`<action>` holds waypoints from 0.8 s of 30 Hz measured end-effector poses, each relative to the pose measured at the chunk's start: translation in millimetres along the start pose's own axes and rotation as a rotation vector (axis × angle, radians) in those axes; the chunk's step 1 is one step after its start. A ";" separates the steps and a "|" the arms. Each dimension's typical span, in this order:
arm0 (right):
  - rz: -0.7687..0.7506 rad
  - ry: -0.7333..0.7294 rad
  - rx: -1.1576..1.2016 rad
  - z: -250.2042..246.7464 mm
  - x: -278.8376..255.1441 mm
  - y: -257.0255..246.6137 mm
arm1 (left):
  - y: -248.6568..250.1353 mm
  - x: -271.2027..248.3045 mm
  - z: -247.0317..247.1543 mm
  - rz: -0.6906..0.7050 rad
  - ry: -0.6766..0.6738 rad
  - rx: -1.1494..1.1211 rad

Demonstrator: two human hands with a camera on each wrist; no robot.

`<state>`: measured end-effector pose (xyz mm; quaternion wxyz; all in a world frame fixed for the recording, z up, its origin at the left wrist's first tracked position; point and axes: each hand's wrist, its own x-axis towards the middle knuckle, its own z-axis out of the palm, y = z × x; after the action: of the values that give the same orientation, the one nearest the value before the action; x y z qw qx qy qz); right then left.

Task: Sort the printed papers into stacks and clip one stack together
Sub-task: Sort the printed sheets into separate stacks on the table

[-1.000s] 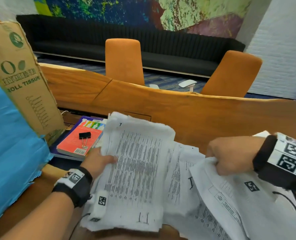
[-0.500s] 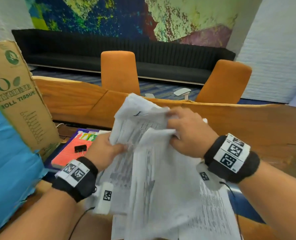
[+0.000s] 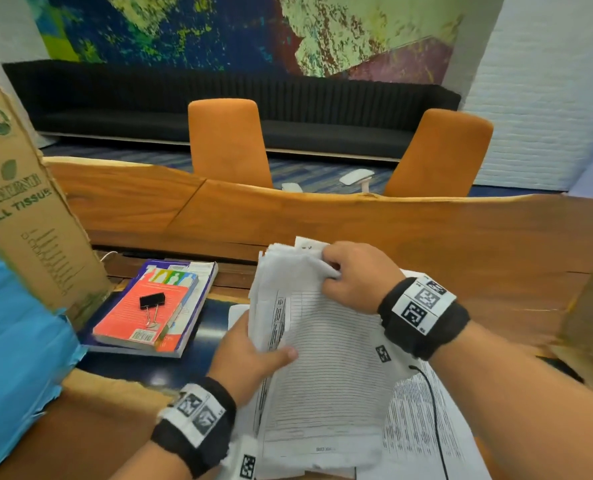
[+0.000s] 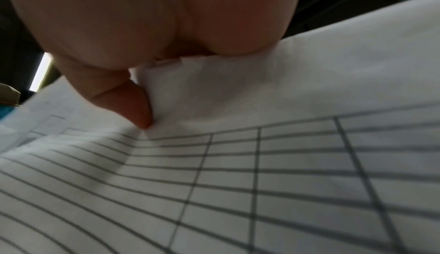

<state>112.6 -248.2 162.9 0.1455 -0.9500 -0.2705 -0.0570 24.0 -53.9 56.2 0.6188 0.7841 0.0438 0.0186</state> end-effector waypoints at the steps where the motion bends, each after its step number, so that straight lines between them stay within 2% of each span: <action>1: 0.003 0.010 -0.010 4.0 -0.1 -1.2 | -4.4 0.1 7.2 0.004 0.086 0.048; 3: -0.001 0.046 -0.011 12.1 -2.5 0.9 | -6.5 -0.1 16.5 0.020 0.199 0.107; 5: 0.048 0.164 -0.007 22.6 -9.5 13.1 | -8.1 1.4 17.3 -0.001 0.207 0.062; 7: 0.231 0.359 0.078 37.5 -22.9 33.1 | -12.6 3.5 12.9 -0.023 0.191 0.010; 9: 0.526 0.472 0.362 53.2 -43.0 48.5 | -14.8 5.2 6.9 -0.047 0.198 -0.050; 11: 0.775 0.358 0.783 74.1 -61.3 54.4 | -18.9 7.6 1.8 -0.061 0.178 -0.125; 12: 0.838 0.264 0.986 85.7 -66.9 53.9 | -20.3 8.0 1.6 -0.065 0.172 -0.154; 13: 0.858 0.175 1.140 93.9 -69.5 49.5 | -22.7 9.0 3.3 -0.071 0.172 -0.171; 15: 0.816 0.131 1.219 105.0 -67.8 36.5 | -23.5 7.3 10.5 -0.081 0.152 -0.178; 18: 0.785 0.272 1.115 98.3 -58.0 13.2 | -21.1 7.2 24.8 -0.055 0.107 -0.211; 21: 0.622 0.388 1.091 79.8 -51.7 2.4 | -14.2 15.5 29.1 0.005 0.161 -0.246; 24: 0.496 0.503 1.080 74.6 -54.1 1.6 | -8.7 17.6 26.5 0.059 0.134 -0.294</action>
<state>69.9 -253.5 81.4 0.6709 -0.7349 0.0090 -0.0984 43.4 -76.0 41.2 0.7219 0.6829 0.0588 0.0952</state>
